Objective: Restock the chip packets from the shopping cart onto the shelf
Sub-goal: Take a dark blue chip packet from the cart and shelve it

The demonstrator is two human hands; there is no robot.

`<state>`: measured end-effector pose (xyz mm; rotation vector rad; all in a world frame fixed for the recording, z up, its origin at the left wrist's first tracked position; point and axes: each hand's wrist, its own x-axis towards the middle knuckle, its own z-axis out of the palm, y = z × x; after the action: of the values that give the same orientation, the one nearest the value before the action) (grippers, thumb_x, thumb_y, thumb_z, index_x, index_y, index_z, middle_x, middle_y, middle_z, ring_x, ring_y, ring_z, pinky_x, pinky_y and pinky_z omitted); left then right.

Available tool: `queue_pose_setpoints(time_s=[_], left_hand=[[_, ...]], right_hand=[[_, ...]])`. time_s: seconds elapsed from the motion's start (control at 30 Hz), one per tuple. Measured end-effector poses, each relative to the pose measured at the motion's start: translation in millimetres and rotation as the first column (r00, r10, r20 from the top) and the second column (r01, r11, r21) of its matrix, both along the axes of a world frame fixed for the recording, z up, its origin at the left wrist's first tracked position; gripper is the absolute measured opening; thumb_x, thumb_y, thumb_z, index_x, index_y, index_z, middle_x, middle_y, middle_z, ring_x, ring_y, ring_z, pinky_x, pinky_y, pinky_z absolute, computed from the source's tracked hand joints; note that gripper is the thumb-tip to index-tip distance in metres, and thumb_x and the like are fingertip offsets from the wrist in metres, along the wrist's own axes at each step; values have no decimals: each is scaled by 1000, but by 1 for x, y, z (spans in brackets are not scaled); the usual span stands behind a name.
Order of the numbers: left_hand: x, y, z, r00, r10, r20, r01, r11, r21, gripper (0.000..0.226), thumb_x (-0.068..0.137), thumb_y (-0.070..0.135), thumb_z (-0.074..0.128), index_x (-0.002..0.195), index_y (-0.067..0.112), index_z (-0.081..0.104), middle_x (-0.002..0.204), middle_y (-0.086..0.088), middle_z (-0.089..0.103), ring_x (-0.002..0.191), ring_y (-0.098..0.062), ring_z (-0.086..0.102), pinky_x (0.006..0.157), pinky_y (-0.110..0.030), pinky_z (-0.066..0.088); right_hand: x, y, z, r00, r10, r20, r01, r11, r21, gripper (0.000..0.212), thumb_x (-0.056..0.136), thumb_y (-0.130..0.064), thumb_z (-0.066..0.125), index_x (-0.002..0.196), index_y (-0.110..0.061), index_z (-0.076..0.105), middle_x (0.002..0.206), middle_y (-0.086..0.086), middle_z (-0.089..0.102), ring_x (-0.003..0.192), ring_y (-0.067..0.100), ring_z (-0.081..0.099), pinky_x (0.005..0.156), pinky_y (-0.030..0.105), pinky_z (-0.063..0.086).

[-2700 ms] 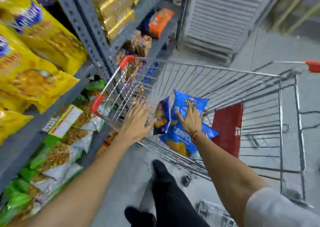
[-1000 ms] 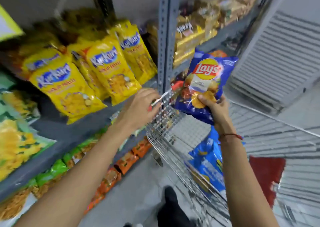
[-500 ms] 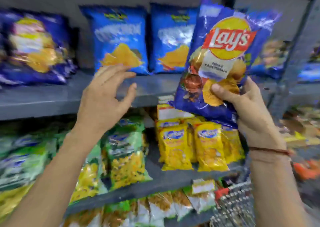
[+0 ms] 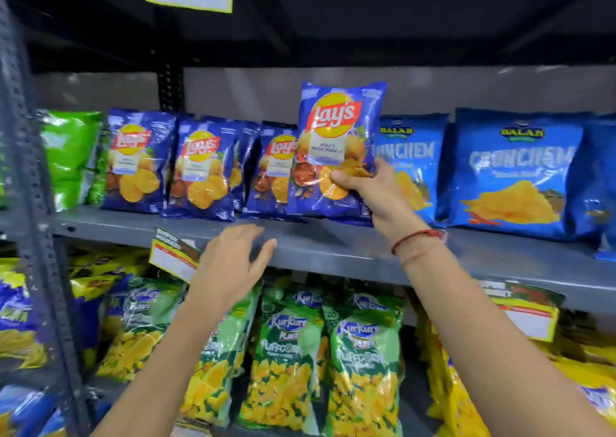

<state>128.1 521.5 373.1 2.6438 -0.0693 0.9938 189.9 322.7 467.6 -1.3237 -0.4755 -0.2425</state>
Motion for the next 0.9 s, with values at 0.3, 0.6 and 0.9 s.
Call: queue_pose_setpoints(time_s=[0.3, 0.6, 0.9], left_hand=[[4, 16, -10, 999, 24, -46, -21, 998, 67, 51, 94, 45, 40, 131, 11, 50, 136, -7, 54, 128, -21, 46, 109, -38, 33], [8, 23, -22, 1000, -6, -11, 8, 995, 103, 53, 94, 45, 37, 137, 15, 43, 142, -2, 48, 134, -16, 39, 116, -36, 23], [8, 18, -28, 998, 0, 68, -3, 999, 52, 48, 93, 39, 46, 131, 10, 50, 135, -7, 55, 129, -22, 45, 114, -40, 25]], right_hand=[[41, 82, -12, 995, 31, -95, -40, 994, -100, 71, 77, 4, 73, 139, -1, 40, 138, 21, 54, 122, 34, 56, 102, 48, 48], [63, 100, -37, 975, 53, -214, -68, 996, -62, 64, 78, 8, 70, 135, -2, 44, 133, 21, 58, 119, 36, 59, 99, 46, 50], [71, 86, -50, 971, -22, -239, 1, 996, -89, 64, 70, -1, 79, 127, -5, 49, 127, 16, 62, 113, 31, 62, 99, 46, 51]])
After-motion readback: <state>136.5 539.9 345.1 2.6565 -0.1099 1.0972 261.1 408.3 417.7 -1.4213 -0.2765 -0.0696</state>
